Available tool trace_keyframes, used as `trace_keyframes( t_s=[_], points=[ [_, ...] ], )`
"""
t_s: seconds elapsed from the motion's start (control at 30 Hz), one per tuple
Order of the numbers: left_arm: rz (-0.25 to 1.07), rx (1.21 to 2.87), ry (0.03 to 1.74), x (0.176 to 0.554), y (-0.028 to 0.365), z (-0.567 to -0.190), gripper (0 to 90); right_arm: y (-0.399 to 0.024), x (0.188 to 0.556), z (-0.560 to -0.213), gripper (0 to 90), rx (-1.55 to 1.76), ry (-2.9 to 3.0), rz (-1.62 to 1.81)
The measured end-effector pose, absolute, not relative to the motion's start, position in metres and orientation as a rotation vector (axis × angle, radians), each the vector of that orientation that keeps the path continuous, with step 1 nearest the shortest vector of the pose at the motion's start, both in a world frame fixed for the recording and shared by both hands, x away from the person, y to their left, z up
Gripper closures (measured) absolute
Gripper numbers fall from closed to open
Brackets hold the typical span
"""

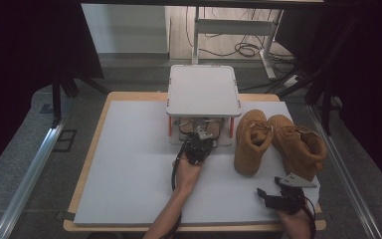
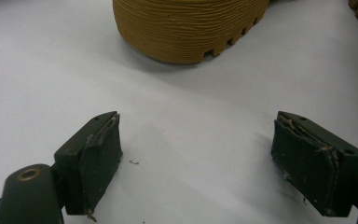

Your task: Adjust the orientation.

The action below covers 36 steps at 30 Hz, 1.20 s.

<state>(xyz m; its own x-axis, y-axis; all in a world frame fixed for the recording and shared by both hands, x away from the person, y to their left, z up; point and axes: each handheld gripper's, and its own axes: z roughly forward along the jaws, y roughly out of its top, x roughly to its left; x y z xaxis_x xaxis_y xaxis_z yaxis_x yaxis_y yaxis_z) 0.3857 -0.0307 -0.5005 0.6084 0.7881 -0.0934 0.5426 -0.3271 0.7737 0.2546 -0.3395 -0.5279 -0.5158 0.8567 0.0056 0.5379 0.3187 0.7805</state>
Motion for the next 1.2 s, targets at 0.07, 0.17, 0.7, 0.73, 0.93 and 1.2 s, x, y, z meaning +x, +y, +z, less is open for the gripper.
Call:
trace_keyframes(
  t_s=[0.07, 0.17, 0.7, 0.73, 0.93, 1.2],
  points=[
    [0.383, 2.017, 1.053, 0.387, -0.031, -0.501, 89.3, -0.339, 0.255, -0.528, 15.6, 1.235, 2.179, 1.051],
    [0.381, 2.016, 1.056, 0.388, -0.031, -0.501, 89.4, -0.34, 0.255, -0.528, 15.6, 1.236, 2.179, 1.051],
    [0.409, 2.024, 1.07, 0.396, -0.036, -0.5, 89.5, -0.339, 0.255, -0.528, 15.6, 1.236, 2.179, 1.051],
    [0.409, 2.022, 1.071, 0.397, -0.036, -0.5, 89.6, -0.339, 0.255, -0.528, 15.6, 1.236, 2.178, 1.052],
    [0.41, 2.02, 1.071, 0.399, -0.036, -0.501, 89.6, -0.339, 0.255, -0.528, 15.6, 1.236, 2.177, 1.053],
    [0.411, 2.017, 1.079, 0.403, -0.037, -0.5, 89.6, -0.339, 0.255, -0.528, 15.6, 1.236, 2.178, 1.053]
  ],
)
